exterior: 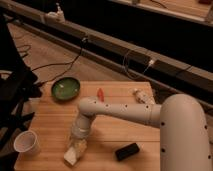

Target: Wipe the white sponge on the table

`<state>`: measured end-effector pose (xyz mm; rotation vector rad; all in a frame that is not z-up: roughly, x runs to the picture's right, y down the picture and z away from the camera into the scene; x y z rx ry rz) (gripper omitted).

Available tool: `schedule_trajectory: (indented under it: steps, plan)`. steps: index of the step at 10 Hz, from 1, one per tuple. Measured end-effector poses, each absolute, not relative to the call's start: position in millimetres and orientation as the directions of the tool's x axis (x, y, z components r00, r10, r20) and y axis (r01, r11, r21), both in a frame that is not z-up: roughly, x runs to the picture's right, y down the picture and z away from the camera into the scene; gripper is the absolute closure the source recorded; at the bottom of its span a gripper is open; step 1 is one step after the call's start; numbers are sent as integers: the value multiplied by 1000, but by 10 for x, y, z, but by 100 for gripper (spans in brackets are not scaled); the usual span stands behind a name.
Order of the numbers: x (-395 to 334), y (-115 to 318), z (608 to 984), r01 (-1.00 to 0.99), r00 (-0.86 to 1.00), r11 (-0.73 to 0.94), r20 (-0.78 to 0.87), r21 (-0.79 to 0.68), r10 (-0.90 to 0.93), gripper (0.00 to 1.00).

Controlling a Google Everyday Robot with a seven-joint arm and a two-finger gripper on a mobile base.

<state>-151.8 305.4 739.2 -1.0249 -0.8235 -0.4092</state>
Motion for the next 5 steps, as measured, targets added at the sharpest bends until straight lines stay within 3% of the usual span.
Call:
schedule_trajectory:
  steps: [5]
  plan:
    - [-1117,2904,7433,581,735,476,677,-660,42,100]
